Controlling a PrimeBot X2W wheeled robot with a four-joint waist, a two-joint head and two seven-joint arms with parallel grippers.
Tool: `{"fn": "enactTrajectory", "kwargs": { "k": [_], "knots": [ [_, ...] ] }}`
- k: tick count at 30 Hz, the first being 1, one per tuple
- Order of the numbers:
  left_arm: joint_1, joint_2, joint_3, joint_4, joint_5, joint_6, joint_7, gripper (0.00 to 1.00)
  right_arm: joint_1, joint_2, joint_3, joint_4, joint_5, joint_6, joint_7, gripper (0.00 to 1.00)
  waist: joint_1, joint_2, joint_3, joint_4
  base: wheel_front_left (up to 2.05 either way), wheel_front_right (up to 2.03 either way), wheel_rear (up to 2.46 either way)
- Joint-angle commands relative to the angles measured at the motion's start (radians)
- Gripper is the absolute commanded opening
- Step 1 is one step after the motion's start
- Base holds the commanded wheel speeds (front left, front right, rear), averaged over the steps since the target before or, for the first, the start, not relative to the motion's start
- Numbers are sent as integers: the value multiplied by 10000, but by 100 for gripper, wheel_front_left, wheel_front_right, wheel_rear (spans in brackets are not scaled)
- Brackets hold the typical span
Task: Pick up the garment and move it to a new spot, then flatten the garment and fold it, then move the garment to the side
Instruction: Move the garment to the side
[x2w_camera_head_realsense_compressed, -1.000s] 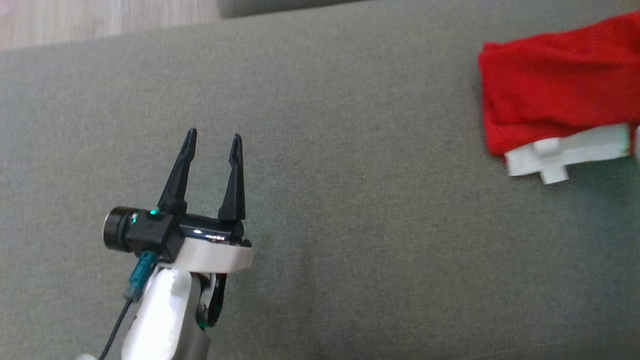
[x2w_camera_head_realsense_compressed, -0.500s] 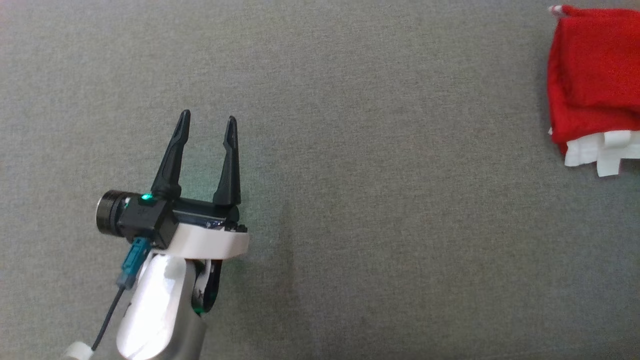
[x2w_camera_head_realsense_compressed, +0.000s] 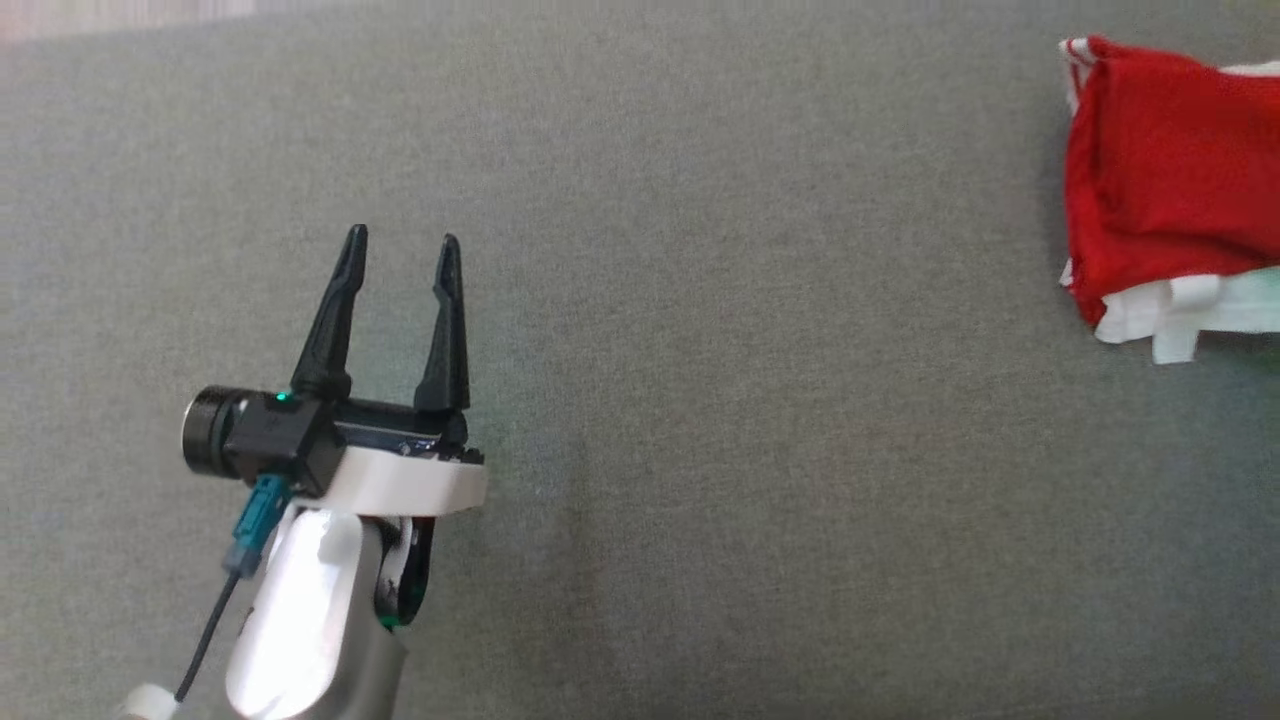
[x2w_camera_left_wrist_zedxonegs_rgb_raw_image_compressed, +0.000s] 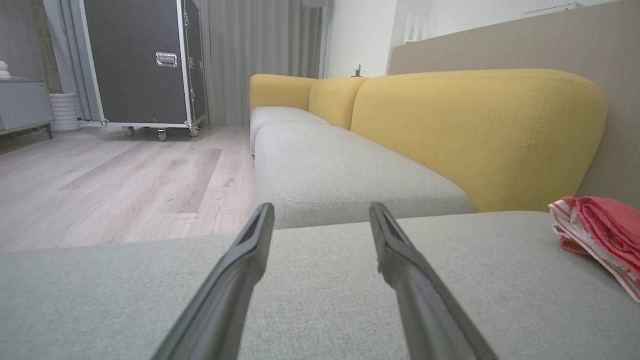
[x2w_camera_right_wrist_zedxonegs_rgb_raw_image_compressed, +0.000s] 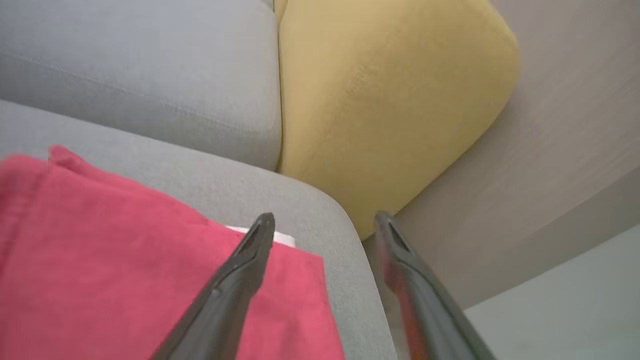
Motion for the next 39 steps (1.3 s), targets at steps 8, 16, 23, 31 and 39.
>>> {"fn": "enactTrajectory", "kwargs": {
  "k": [8,16,23,31,39],
  "knots": [
    [588,79,800,-253,55,244,-51,100,510,1986,265,-2012,767,65,-1119,100,0,0,-1718,-50,0,0,0],
    [1495,79,1145,-354,124,331,-51,100,1882,3872,366,-3995,2138,65,-1417,100,0,0,-2843,98,0,0,0],
    [1976,79,1297,-371,34,280,-51,100,3556,4517,667,-4952,3111,65,-1549,100,0,0,-3143,212,0,0,0],
    [2253,79,1219,-126,-304,94,-51,100,5756,4544,845,-6074,4073,65,-1617,100,0,0,-3253,346,0,0,0],
    [2517,79,1405,-362,-330,219,-51,100,6892,4546,1011,-6533,3972,65,-1620,100,0,0,-3247,375,0,0,0]
  ]
}}
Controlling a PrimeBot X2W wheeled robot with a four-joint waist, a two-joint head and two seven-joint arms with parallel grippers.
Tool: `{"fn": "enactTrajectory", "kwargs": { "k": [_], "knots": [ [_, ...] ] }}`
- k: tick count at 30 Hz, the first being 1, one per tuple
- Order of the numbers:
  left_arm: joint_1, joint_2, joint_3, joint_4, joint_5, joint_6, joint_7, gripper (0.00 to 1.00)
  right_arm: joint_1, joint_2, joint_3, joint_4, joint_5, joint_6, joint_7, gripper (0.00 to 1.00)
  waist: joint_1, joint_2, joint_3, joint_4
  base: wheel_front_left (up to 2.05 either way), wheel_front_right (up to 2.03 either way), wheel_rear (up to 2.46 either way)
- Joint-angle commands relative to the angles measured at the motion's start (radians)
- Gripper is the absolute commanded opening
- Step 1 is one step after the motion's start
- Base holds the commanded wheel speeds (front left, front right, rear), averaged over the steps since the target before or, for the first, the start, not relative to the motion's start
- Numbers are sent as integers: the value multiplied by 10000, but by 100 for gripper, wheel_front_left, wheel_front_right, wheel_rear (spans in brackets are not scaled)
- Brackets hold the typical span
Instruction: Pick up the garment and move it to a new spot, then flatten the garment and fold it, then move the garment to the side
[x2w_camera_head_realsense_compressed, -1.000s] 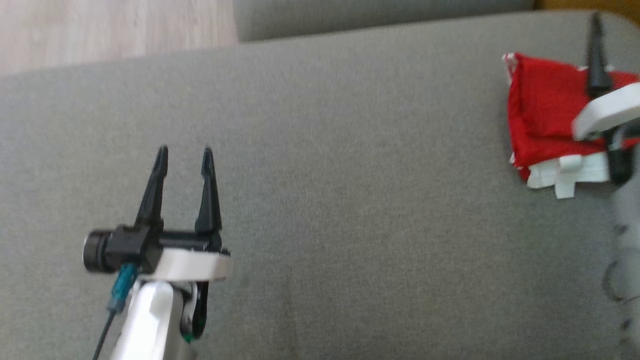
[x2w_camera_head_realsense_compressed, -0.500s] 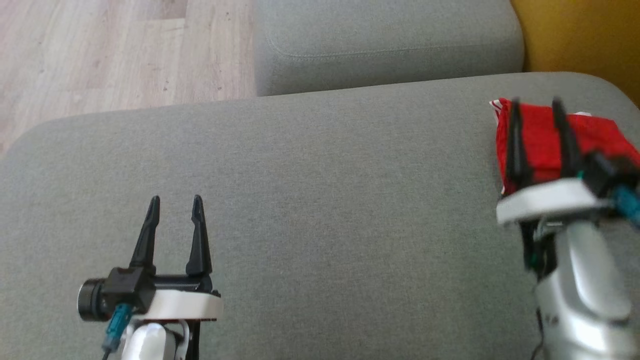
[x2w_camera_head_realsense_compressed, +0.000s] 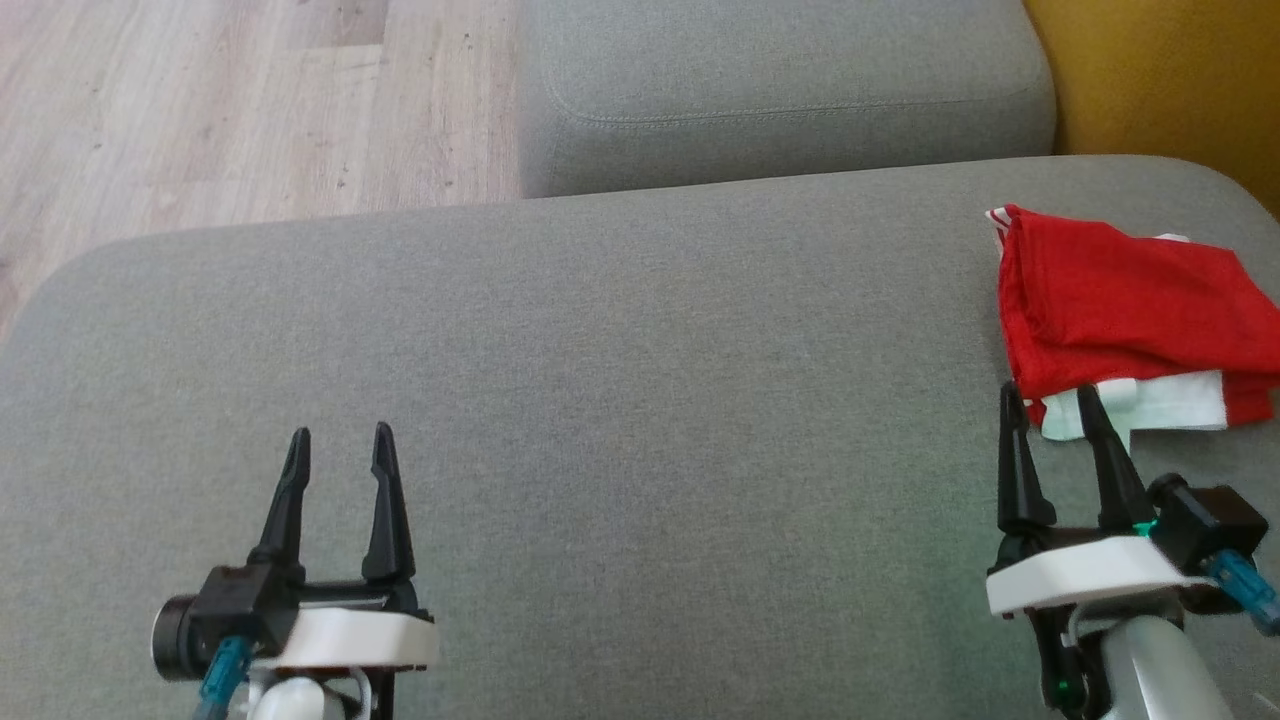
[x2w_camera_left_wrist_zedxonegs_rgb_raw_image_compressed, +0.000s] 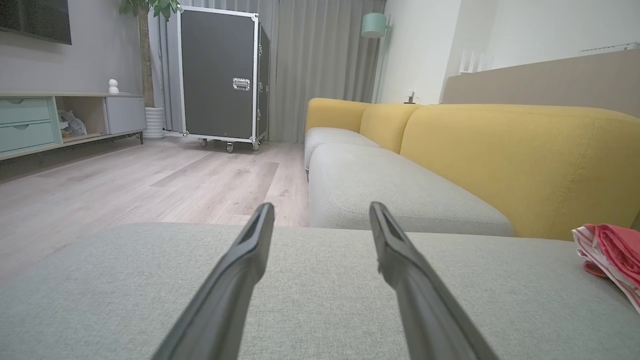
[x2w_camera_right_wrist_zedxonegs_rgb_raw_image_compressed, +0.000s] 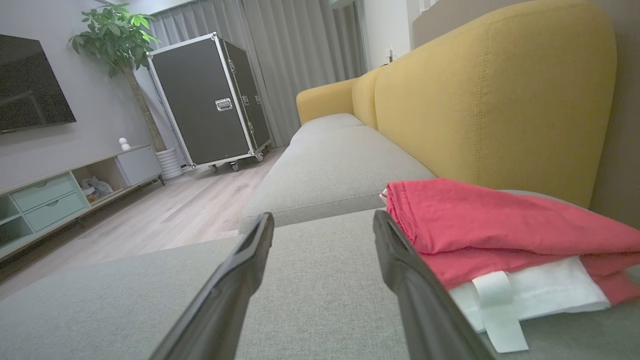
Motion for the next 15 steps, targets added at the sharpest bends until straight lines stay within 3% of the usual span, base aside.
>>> {"fn": "enactTrajectory", "kwargs": {
  "k": [1,15],
  "knots": [
    [-252,68,358,-408,117,73,-51,100,-442,-8,293,-462,-63,65,-107,100,0,0,4,-8,0,0,0],
    [-79,68,271,-491,15,-99,-51,100,-456,-7,333,-581,-26,65,-108,100,0,0,-46,23,0,0,0]
  ]
}}
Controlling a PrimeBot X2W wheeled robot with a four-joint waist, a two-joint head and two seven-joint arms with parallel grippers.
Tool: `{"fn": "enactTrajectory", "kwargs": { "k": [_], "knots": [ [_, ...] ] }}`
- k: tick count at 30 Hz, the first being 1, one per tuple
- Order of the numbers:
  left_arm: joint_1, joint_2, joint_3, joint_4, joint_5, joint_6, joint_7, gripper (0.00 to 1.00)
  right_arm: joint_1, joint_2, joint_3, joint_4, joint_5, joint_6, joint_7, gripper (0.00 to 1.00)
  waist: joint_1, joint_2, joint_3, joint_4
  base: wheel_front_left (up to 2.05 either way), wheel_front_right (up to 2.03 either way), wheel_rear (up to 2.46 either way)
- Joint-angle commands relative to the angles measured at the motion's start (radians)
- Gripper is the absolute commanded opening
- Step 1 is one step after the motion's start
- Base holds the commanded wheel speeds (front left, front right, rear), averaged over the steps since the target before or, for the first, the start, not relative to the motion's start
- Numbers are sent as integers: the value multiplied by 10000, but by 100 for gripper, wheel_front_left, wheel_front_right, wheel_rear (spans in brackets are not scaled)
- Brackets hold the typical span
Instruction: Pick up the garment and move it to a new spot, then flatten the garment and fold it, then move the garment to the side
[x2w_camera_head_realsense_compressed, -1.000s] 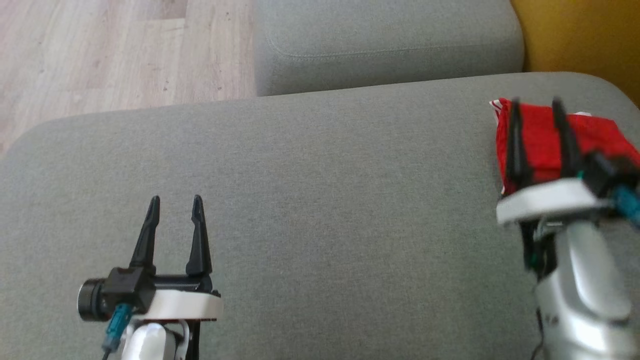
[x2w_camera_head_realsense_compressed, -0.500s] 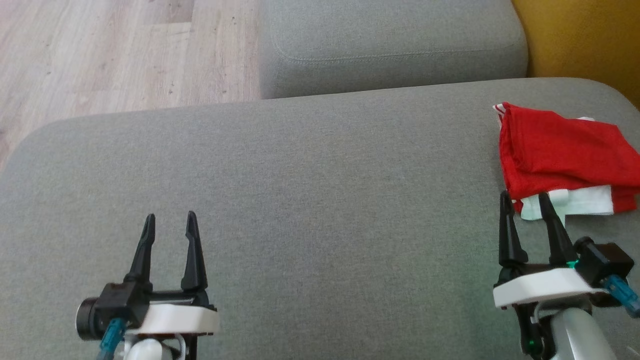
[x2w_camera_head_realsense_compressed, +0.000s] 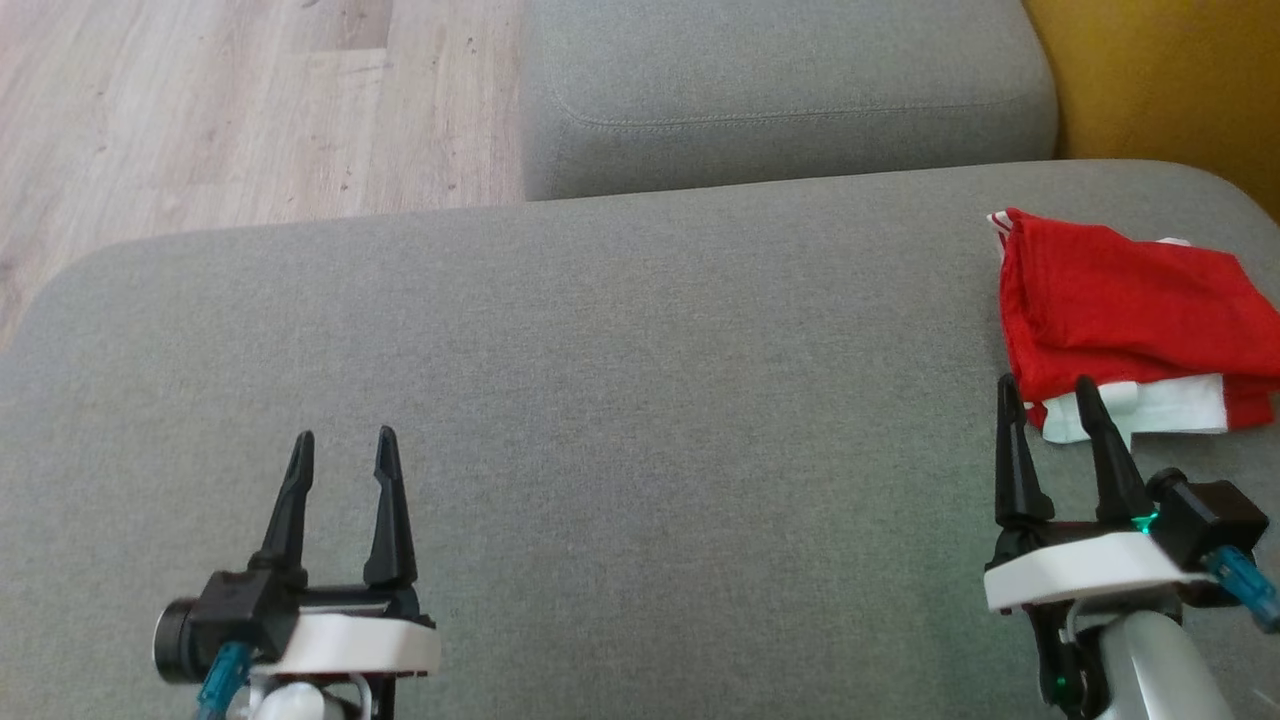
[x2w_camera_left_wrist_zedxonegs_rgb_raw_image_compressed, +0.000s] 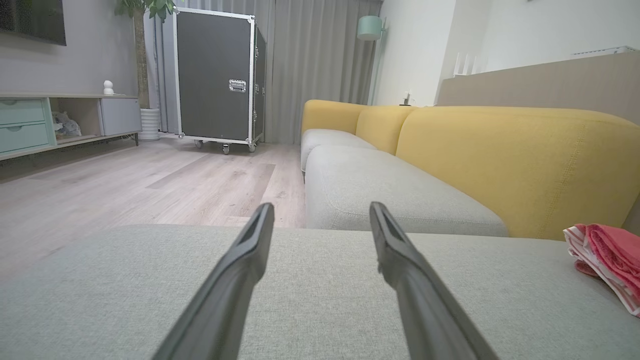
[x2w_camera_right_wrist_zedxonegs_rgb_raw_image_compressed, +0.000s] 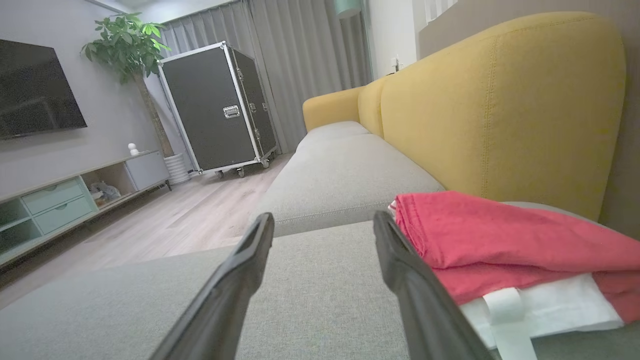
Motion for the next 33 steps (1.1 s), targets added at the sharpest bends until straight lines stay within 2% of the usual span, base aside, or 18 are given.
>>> {"fn": "enactTrajectory", "kwargs": {
  "k": [1,13,14,18,33],
  "knots": [
    [-203,68,288,-346,-58,3,-51,100,-411,-15,253,-383,-18,65,-108,100,0,0,0,-2,0,0,0],
    [-239,68,363,-106,-467,118,-51,100,-451,-15,335,-296,-48,65,-108,100,0,0,54,-20,0,0,0],
    [105,0,31,183,-438,92,0,0,0,0,74,4,3,0,0,0,0,0,53,-20,0,0,0],
    [325,-17,11,751,-494,81,27,0,266,19,101,559,61,-2,39,0,0,0,59,-23,0,0,0],
    [190,-7,261,707,-2142,-43,471,0,192,15,-55,453,1721,6,475,0,0,0,89,-26,0,0,0]
  ]
}}
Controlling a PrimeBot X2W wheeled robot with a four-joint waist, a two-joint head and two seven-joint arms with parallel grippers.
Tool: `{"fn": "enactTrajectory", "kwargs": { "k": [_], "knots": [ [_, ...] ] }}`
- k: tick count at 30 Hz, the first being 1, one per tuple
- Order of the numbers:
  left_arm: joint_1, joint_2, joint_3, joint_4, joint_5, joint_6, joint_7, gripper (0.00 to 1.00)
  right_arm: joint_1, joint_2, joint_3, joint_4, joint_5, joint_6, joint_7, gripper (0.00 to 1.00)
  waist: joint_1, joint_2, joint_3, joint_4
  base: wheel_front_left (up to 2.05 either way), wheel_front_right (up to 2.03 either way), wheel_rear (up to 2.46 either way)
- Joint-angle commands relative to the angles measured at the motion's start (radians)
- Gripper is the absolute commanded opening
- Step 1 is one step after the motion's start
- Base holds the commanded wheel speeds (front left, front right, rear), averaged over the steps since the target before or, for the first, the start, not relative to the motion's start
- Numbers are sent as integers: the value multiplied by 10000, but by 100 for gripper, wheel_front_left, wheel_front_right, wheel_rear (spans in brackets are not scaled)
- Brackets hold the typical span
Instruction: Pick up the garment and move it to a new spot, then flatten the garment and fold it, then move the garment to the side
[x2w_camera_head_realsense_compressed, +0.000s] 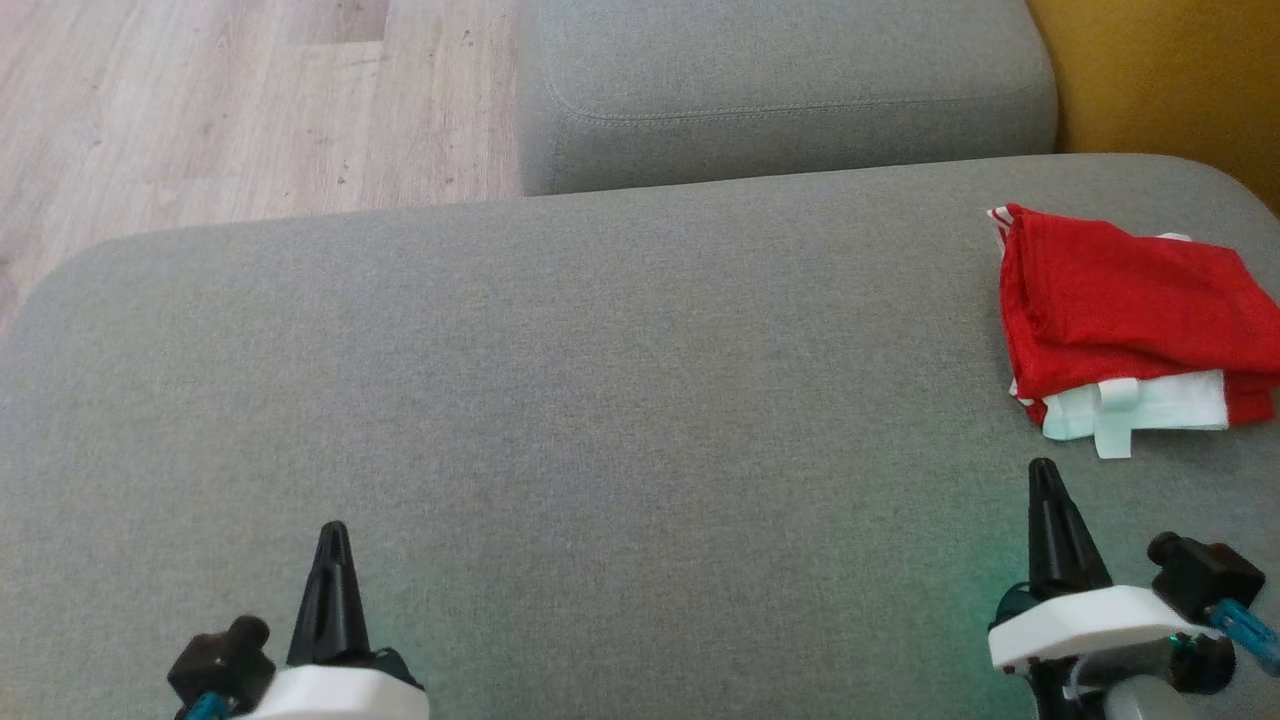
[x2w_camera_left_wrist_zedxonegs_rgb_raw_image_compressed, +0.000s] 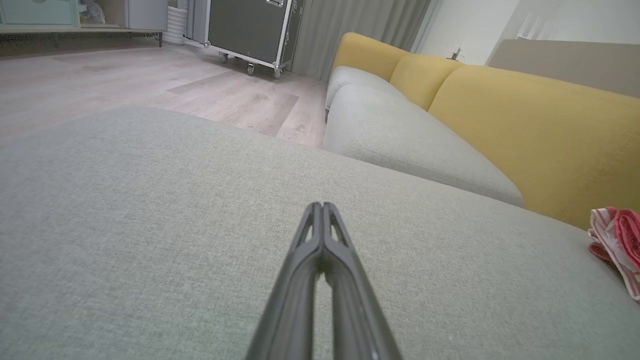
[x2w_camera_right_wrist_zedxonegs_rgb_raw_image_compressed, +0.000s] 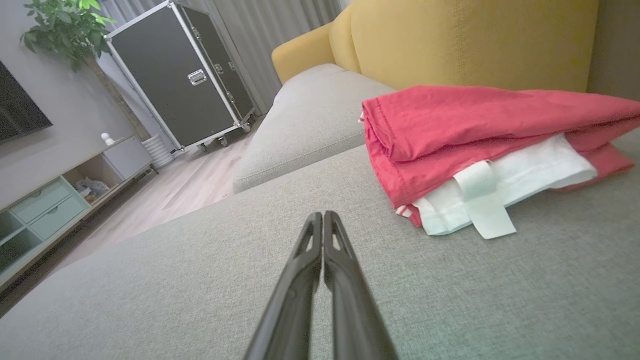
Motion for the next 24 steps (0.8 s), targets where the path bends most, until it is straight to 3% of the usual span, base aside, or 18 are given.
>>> {"fn": "enactTrajectory", "kwargs": {
  "k": [1,24],
  "knots": [
    [-510,11,196,-361,-277,-50,43,0,-518,-22,-44,-373,307,11,52,0,0,-1,3,0,0,0,0],
    [-710,27,577,-440,-2794,-241,717,0,-632,-28,-281,-534,2844,23,716,0,0,-1,49,-6,0,0,0]
  ]
}}
